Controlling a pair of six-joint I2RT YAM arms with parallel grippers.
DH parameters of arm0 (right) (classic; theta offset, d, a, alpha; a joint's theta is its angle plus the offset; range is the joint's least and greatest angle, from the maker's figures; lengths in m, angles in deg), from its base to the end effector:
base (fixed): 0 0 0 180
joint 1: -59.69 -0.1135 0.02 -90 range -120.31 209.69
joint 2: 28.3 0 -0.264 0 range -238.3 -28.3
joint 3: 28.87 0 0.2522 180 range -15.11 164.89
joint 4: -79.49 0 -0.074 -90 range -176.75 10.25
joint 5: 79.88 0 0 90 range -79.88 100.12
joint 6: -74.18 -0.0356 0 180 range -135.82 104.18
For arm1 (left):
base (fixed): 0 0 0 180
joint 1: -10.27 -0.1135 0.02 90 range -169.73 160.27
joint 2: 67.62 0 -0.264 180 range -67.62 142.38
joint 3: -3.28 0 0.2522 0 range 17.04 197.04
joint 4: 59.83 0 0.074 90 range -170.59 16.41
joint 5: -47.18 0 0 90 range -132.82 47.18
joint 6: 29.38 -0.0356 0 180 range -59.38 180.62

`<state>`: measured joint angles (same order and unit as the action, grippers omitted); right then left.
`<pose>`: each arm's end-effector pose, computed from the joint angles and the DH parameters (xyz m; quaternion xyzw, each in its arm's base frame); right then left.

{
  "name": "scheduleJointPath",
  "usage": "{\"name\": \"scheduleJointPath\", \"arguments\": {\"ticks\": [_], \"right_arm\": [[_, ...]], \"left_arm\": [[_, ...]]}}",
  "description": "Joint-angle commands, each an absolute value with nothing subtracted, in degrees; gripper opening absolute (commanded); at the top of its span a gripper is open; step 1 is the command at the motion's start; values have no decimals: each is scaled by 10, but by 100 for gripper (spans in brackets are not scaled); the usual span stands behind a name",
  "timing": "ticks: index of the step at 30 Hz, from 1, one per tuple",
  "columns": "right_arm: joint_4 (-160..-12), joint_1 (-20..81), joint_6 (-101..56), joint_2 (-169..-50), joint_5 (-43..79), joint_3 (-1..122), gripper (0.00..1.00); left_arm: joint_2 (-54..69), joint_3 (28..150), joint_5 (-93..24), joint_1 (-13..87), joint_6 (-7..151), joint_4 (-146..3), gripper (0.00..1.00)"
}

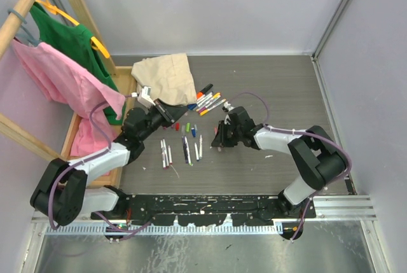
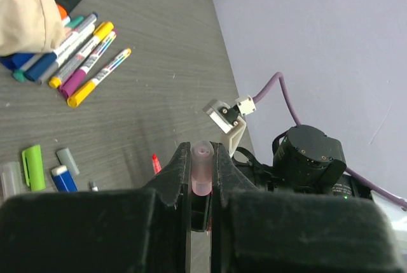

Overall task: Open the pen caps
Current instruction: Place the pen at the center of the board.

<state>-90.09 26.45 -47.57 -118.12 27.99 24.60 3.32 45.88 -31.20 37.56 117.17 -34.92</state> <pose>0.2417 0.1715 0.1494 -0.0691 0.9176 0.3173 0.2294 0.2317 -0.1276 0.2368 -0.1158 0.7183 -0.5105 0.4583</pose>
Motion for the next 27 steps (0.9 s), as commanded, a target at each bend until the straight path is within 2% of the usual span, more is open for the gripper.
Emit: {"name": "scheduleJointPath", "arguments": {"ticks": [1, 8, 19, 27], "right_arm": [[-887, 238, -480, -1190, 221, 284, 3], [-857, 227, -485, -1212, 162, 304, 9], [-850, 214, -479, -1245, 193, 319, 20], [-846, 210, -489, -1236, 206, 312, 24]], "left_arm": [[44, 456, -318, 392, 1185, -335, 0], [41, 444, -334, 405, 1181, -341, 0], [33, 430, -340, 409, 1179, -340, 0], [27, 426, -344, 409, 1178, -343, 0]]}}
